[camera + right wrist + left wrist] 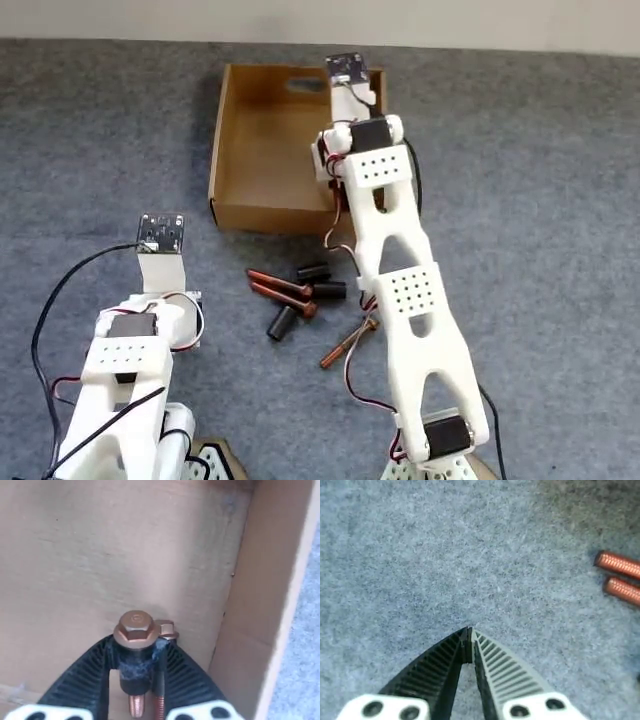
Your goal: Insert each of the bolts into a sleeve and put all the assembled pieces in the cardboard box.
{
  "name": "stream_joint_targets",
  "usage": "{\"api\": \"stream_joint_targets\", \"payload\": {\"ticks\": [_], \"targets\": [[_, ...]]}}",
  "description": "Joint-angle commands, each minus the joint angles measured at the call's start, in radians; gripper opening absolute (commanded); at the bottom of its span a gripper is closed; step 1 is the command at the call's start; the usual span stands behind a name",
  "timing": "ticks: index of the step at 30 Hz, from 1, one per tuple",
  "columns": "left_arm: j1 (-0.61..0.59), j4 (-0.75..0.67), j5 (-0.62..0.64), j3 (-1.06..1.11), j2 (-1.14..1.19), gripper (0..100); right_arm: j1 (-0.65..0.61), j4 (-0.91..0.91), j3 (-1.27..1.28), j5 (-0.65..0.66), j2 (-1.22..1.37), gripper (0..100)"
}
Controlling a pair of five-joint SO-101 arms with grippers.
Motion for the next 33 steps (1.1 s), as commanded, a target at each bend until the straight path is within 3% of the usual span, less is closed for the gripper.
{"api": "stream_joint_targets", "payload": {"ticks": [1,10,33], "targets": [[-0.002,-0.012,-0.005,-0.005,-0.019,2,-0.015,-0.001,-0.119,0.009,-0.004,0.7],[-0.002,-0.012,-0.005,-0.005,-0.019,2,0.022,-0.073,-0.124,0.011,0.096,0.7],[-0.002,-0.012,-0.005,-0.005,-0.019,2,0.054,-0.076,-0.122,0.005,-0.104,0.7]]}}
